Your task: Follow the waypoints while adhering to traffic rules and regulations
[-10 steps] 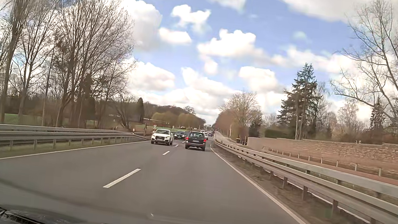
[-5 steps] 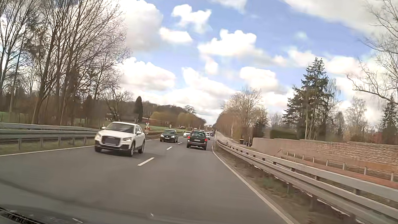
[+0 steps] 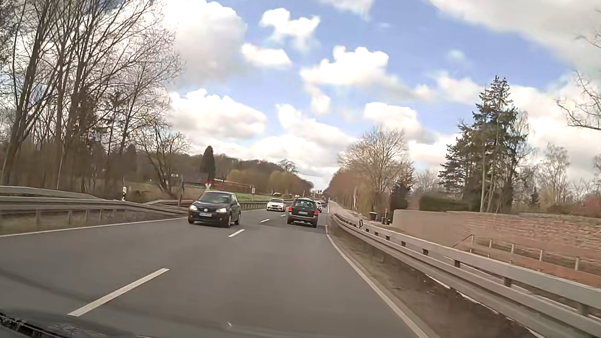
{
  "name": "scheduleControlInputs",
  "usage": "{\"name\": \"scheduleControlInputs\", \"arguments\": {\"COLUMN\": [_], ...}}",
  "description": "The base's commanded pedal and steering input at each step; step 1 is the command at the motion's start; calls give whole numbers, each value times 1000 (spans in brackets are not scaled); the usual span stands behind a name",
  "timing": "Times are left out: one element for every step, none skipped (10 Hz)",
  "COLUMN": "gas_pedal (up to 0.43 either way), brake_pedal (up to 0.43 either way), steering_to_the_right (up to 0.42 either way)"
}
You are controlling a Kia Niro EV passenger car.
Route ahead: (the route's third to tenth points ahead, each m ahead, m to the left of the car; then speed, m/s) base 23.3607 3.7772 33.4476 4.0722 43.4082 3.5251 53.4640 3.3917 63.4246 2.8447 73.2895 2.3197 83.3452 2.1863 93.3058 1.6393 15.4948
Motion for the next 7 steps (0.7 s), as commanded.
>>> {"name": "scheduleControlInputs", "arguments": {"gas_pedal": [319, 319, 319, 311, 260, 220, 209], "brake_pedal": [0, 0, 0, 0, 0, 0, 0], "steering_to_the_right": [-9, -5, -4, -4, -3, 0, 2]}}
